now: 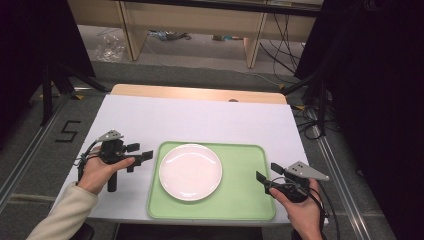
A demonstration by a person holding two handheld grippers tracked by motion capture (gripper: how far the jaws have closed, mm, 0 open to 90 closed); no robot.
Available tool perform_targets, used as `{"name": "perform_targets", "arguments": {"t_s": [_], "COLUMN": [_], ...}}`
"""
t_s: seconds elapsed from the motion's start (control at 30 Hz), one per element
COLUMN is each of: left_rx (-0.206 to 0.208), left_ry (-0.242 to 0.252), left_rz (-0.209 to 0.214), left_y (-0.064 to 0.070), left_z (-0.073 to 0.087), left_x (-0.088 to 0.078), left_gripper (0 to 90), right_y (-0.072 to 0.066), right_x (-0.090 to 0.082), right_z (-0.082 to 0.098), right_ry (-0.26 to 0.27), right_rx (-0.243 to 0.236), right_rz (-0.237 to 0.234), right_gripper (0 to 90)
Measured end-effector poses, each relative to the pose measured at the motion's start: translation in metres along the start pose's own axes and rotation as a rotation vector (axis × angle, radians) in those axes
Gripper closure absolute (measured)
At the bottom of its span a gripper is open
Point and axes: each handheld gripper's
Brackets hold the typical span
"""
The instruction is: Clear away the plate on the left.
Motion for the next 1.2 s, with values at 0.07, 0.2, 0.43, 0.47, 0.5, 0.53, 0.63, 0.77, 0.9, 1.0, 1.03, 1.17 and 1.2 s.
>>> {"name": "perform_targets", "arguments": {"t_s": [0.07,0.2,0.43,0.47,0.5,0.53,0.63,0.77,0.9,1.0,1.03,1.17,1.2], "left_rx": [0.013,0.051,0.061,0.077,0.065,0.074,0.077,0.082,0.072,0.069,0.067,0.058,0.053], "left_ry": [0.007,0.002,0.0,0.001,0.007,0.009,-0.008,-0.016,-0.036,-0.045,-0.044,-0.041,-0.035], "left_rz": [-0.004,-0.009,-0.033,-0.037,-0.038,-0.029,-0.039,-0.048,-0.038,-0.037,-0.037,-0.033,-0.032], "left_y": [0.0,0.002,0.002,0.001,0.002,0.001,0.0,-0.003,-0.005,-0.007,-0.007,-0.007,-0.007], "left_z": [0.003,0.01,0.023,0.024,0.025,0.026,0.031,0.034,0.037,0.038,0.038,0.038,0.036], "left_x": [-0.005,-0.013,-0.024,-0.026,-0.027,-0.028,-0.031,-0.032,-0.029,-0.026,-0.026,-0.024,-0.024], "left_gripper": [23.1,21.5,20.6,20.6,20.6,20.3,20.0,20.3,20.2,20.6,20.8,22.0,22.5], "right_y": [0.0,-0.001,-0.001,-0.001,-0.001,-0.001,-0.001,-0.001,0.0,0.001,0.001,0.002,0.002], "right_x": [0.0,0.001,0.002,0.002,0.002,0.002,0.002,0.002,0.003,0.002,0.001,0.002,0.004], "right_z": [0.0,0.001,0.001,0.001,0.002,0.002,0.002,0.002,0.003,0.002,0.002,0.002,0.003], "right_ry": [0.001,0.015,0.014,0.012,0.012,0.013,0.013,0.009,0.014,-0.004,-0.014,-0.015,0.005], "right_rx": [-0.003,0.009,0.016,0.016,0.015,0.015,0.017,0.017,0.01,0.003,0.011,0.012,0.019], "right_rz": [-0.001,-0.012,-0.022,-0.023,-0.023,-0.024,-0.024,-0.025,-0.025,-0.012,-0.015,-0.011,-0.029], "right_gripper": [34.4,33.7,33.2,33.2,33.2,33.1,33.1,33.1,33.0,32.9,32.9,32.6,32.5]}}
Point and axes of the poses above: each handheld gripper's, and its own axes: x roughly forward along the jaws, z roughly out of its underside, y roughly to its right, and after that the axes turned 13 degrees about x, right-handed
